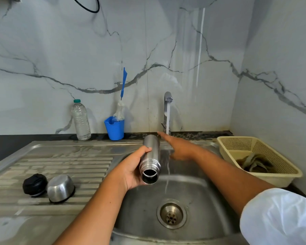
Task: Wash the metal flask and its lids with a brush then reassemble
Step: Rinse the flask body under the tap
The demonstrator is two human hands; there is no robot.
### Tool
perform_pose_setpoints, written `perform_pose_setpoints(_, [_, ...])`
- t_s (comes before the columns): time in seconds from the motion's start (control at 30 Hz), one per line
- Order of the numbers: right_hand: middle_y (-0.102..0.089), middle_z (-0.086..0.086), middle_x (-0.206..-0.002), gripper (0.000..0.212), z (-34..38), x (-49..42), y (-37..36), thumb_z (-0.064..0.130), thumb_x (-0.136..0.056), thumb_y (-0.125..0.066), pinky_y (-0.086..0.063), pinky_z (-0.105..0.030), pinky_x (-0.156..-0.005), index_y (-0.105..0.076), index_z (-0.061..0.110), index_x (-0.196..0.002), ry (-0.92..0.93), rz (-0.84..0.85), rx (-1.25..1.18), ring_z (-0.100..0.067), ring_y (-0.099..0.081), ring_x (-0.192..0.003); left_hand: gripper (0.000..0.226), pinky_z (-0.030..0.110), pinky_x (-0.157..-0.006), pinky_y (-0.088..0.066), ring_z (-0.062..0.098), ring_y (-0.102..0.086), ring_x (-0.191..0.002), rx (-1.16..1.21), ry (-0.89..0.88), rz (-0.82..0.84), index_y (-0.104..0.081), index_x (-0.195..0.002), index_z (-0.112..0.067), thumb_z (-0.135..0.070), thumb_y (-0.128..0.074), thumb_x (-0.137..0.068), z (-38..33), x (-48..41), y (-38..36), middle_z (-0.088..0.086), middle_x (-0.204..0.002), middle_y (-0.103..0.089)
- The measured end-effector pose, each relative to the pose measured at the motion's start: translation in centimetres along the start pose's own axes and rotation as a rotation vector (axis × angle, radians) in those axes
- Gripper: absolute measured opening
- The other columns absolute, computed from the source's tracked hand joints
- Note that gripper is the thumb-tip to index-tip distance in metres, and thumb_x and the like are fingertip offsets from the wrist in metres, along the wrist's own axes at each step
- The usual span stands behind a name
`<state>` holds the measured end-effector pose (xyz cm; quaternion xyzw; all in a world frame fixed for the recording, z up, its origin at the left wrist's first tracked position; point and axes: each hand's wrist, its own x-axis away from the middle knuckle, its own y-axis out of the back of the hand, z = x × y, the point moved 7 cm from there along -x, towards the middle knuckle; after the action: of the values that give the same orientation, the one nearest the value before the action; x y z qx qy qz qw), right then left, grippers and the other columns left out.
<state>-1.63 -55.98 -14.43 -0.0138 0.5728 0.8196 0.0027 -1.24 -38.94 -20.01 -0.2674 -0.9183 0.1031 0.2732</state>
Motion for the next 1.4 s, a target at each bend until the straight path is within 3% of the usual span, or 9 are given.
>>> perform_pose_setpoints(0.07, [-0.025,-0.006,-0.167,0.119,1.2,1.5,0.2,0.004,-0.079,-0.08,-0.044,-0.041,-0.112,-0.003,0.043,-0.162,0.077,0.009,0.017,-0.029,-0.04,-0.145,0.07,0.039,-0.067,-0.056,0.032,-0.069,-0.083,-0.095,0.056,0.045,-0.06,-0.127,0.0,-0.044,-0.081,-0.077,0.3,-0.2,-0.9,0.023,-0.104,-0.071])
perform_pose_setpoints(0.17, [-0.017,0.0,-0.17,0.114,1.9,2.9,0.3,0.021,-0.072,-0.089,-0.029,-0.048,-0.122,-0.018,0.041,-0.16,0.14,0.005,0.179,-0.025,-0.027,-0.151,0.055,0.035,-0.069,-0.05,0.031,-0.068,-0.079,-0.223,0.134,0.101,-0.064,-0.117,0.0,-0.044,-0.076,-0.086,-0.1,0.2,-2.6,0.024,-0.101,-0.071])
perform_pose_setpoints(0.33, [-0.063,0.01,-0.124,0.075,-1.1,4.0,0.3,0.028,-0.071,-0.088,-0.051,-0.032,-0.097,-0.05,0.036,-0.135,0.036,-0.049,-0.116,-0.013,-0.062,-0.113,0.054,0.031,-0.063,-0.053,0.033,-0.063,-0.082,-0.202,0.063,0.136,-0.066,-0.127,-0.007,-0.042,-0.073,-0.087,-3.6,-0.9,-4.4,0.026,-0.113,-0.065])
perform_pose_setpoints(0.4, [-0.062,0.01,-0.117,0.076,-2.7,4.0,0.2,0.027,-0.072,-0.089,-0.05,-0.025,-0.091,-0.048,0.032,-0.136,-0.055,-0.081,-0.24,-0.016,-0.062,-0.113,0.056,0.029,-0.059,-0.056,0.028,-0.063,-0.08,-0.2,-0.007,0.146,-0.066,-0.132,-0.007,-0.05,-0.062,-0.096,-5.0,-1.8,-5.3,0.023,-0.115,-0.064])
perform_pose_setpoints(0.57, [-0.058,-0.006,-0.138,0.104,-4.8,3.5,-1.4,0.045,-0.072,-0.086,-0.052,-0.037,-0.1,-0.025,0.021,-0.153,-0.227,-0.113,-0.35,-0.021,-0.06,-0.116,0.045,0.026,-0.059,-0.053,0.02,-0.059,-0.083,-0.232,-0.201,-0.012,-0.066,-0.119,-0.01,-0.051,-0.054,-0.104,-6.9,-4.5,-6.1,0.011,-0.115,-0.066])
perform_pose_setpoints(0.77, [-0.058,-0.006,-0.137,0.106,-4.6,2.7,-2.2,0.048,-0.072,-0.083,-0.051,-0.037,-0.1,-0.023,0.02,-0.155,-0.254,-0.103,-0.398,-0.022,-0.06,-0.116,0.031,0.044,-0.1,-0.054,0.024,-0.066,-0.11,-0.378,-0.276,-0.011,-0.063,-0.129,-0.017,-0.035,-0.061,-0.104,-5.8,-6.6,-6.8,0.008,-0.119,-0.072])
perform_pose_setpoints(0.97, [-0.063,-0.004,-0.126,0.097,-3.8,2.6,-1.7,0.054,-0.071,-0.076,-0.055,-0.038,-0.093,-0.03,0.024,-0.15,-0.251,-0.105,-0.418,-0.02,-0.064,-0.106,0.034,0.042,-0.082,-0.061,0.029,-0.07,-0.107,-0.278,-0.29,-0.012,-0.059,-0.133,-0.017,-0.033,-0.061,-0.103,-5.5,-7.3,-7.2,0.012,-0.12,-0.071])
perform_pose_setpoints(1.2, [-0.06,-0.001,-0.121,0.097,-4.4,3.0,-2.4,0.034,-0.073,-0.085,-0.053,-0.037,-0.097,-0.028,0.023,-0.15,-0.279,-0.09,-0.444,-0.021,-0.062,-0.109,0.039,0.049,-0.099,-0.056,0.031,-0.068,-0.11,-0.261,-0.32,0.011,-0.062,-0.128,-0.011,-0.017,-0.075,-0.091,-5.6,-7.6,-6.7,0.015,-0.118,-0.072])
perform_pose_setpoints(1.4, [-0.06,0.0,-0.115,0.094,-4.1,2.6,-3.3,0.027,-0.073,-0.088,-0.053,-0.033,-0.092,-0.03,0.022,-0.146,-0.277,-0.118,-0.467,-0.02,-0.061,-0.106,0.058,0.05,-0.097,-0.057,0.03,-0.068,-0.111,-0.271,-0.364,0.032,-0.059,-0.135,-0.014,-0.012,-0.085,-0.083,-5.5,-7.5,-6.2,0.011,-0.121,-0.072])
